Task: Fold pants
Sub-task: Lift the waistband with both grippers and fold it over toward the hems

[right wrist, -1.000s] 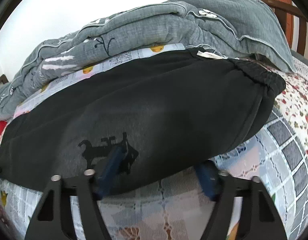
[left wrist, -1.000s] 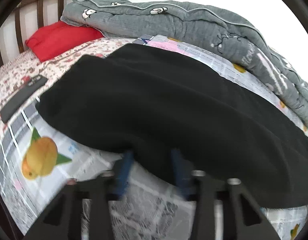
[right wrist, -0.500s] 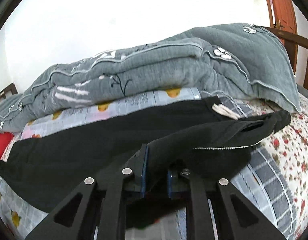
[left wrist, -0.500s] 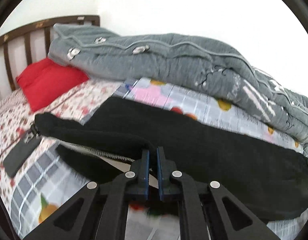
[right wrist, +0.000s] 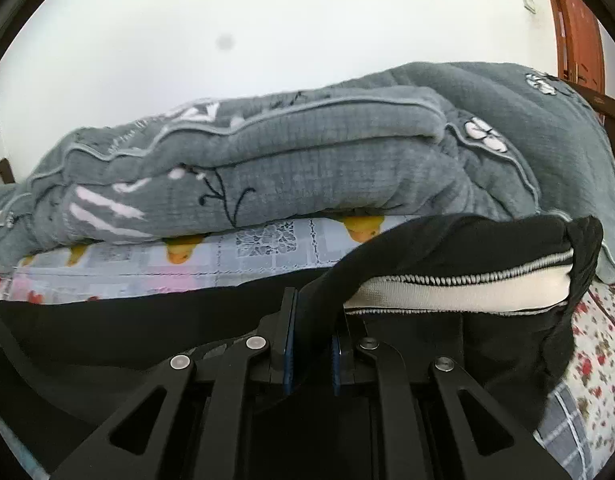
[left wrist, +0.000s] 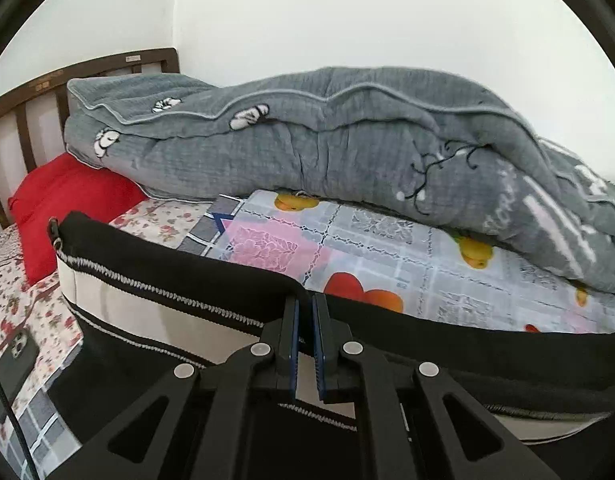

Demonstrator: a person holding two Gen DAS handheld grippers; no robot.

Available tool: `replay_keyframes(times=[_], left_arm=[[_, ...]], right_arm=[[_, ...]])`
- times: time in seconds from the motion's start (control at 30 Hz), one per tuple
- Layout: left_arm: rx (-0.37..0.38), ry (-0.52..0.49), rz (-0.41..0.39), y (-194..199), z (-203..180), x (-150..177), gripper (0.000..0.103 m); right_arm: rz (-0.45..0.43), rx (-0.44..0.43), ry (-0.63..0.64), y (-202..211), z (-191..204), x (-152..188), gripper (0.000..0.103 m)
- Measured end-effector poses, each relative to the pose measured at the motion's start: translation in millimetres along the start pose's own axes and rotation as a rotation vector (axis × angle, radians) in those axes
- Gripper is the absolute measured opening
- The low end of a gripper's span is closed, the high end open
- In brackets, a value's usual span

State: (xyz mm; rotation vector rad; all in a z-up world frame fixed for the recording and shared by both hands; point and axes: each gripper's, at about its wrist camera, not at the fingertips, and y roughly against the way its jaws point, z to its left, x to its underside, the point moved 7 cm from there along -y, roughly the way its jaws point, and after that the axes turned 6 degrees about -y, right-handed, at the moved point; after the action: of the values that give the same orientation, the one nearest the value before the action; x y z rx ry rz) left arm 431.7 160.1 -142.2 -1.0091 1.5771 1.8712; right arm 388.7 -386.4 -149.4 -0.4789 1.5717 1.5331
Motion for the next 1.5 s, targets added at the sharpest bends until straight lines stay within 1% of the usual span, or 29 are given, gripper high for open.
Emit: replay_keyframes(times=[0.07,0.2,0.27,0.3,0.33,0.37,0.4,0.43,0.47,0.5,0.53,0.63,0.77,0.83,0.9,0.97,1.1,1.17,1.2,1.27,1.4,1.43,1.5], left_arm=[[-0.007,0.004,0.003,-11,-1,0,0.007],[-0.018,-0.001,0.021,-30,-4,2,0.007],[-0.02,0.004,0.048,-42,-5,7,0.008],[-0.021,0.003,0.059,-46,-6,9,0.009],[-0.026,-0.001,0.082,-52,-7,12,0.011],[-0.028,-0.001,0.095,-55,-8,14,0.013],[-0.036,-0.002,0.107,-58,-8,15,0.026],[-0.057,-0.001,0.114,-58,-6,16,0.033],[-0.068,0.003,0.109,-57,-5,16,0.048],[-0.069,0.007,0.097,-54,-5,15,0.059],[-0.065,0.011,0.074,-48,-4,12,0.061],[-0.072,0.001,0.056,-37,-4,9,0.061],[-0.047,-0.034,0.056,-14,-7,11,0.062],[-0.041,-0.035,0.058,0,-4,16,0.062],[-0.012,-0.027,0.063,17,-2,23,0.063],[0.002,-0.017,0.065,35,4,33,0.064],[0.042,-0.005,0.079,69,15,57,0.07],[0.071,0.0,0.092,86,21,74,0.071],[0.078,0.003,0.096,91,24,79,0.074],[0.091,0.018,0.115,101,34,99,0.076],[0.113,0.062,0.168,109,48,129,0.076],[0.129,0.087,0.187,108,52,137,0.076],[0.168,0.127,0.215,107,54,147,0.076]], right_arm=[[0.018,0.002,-0.007,-18,2,-4,0.013],[0.061,-0.023,-0.056,-49,2,-7,0.014],[0.08,-0.03,-0.079,-62,3,-5,0.014],[0.091,-0.027,-0.083,-69,3,-1,0.015],[0.1,-0.03,-0.081,-74,3,2,0.021],[0.106,-0.031,-0.081,-76,3,4,0.023],[0.115,-0.047,-0.085,-78,3,7,0.037],[0.108,-0.058,-0.087,-76,3,6,0.049],[0.085,-0.065,-0.089,-71,3,4,0.052],[0.06,-0.065,-0.09,-65,3,1,0.059],[0.037,-0.065,-0.085,-58,4,-2,0.062],[0.004,-0.05,-0.036,-37,8,-5,0.062],[-0.011,-0.004,0.079,-2,7,7,0.062],[-0.01,0.02,0.135,15,1,18,0.062],[-0.014,0.052,0.179,37,-11,30,0.063],[-0.005,0.07,0.183,54,-25,39,0.066],[0.034,0.064,0.103,90,-65,62,0.07],[0.055,0.058,0.052,101,-84,75,0.07],[0.07,0.056,0.026,105,-93,83,0.07],[0.103,0.032,-0.012,111,-107,98,0.07],[0.144,-0.02,-0.106,112,-123,117,0.07],[0.157,-0.036,-0.136,109,-126,121,0.07],[0.181,-0.041,-0.174,101,-125,124,0.07]])
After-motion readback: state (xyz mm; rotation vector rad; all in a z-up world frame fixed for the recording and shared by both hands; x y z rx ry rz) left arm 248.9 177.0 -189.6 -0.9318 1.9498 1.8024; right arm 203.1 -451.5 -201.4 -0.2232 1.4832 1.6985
